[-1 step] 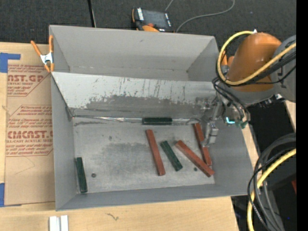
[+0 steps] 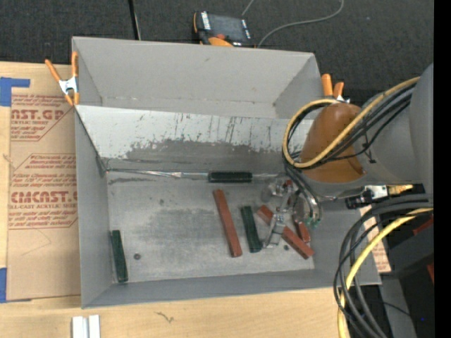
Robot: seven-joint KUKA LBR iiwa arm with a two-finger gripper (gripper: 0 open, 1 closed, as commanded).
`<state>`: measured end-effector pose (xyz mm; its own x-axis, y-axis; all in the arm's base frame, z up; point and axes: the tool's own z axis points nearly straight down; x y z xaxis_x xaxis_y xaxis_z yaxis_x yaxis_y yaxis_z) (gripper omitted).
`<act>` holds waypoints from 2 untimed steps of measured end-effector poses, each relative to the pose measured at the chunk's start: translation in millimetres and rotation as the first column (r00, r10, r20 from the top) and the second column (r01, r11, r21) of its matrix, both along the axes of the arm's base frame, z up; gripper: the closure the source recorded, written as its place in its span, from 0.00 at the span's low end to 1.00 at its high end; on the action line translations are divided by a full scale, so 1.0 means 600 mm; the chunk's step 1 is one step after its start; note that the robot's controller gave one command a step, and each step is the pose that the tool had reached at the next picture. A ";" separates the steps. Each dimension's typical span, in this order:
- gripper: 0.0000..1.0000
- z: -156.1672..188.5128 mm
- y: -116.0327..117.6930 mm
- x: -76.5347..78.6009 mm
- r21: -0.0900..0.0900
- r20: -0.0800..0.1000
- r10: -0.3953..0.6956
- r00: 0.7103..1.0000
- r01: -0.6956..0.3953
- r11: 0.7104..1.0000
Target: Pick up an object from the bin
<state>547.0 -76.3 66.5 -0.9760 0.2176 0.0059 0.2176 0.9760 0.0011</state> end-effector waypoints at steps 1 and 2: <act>0.00 0.058 0.026 -0.053 -0.002 0.005 0.028 1.000 -0.028 1.000; 0.00 0.055 -0.007 -0.003 -0.002 0.008 -0.322 0.947 0.322 0.947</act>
Offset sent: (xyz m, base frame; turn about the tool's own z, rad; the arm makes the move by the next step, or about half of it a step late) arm -0.0306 0.0146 0.0335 -0.0267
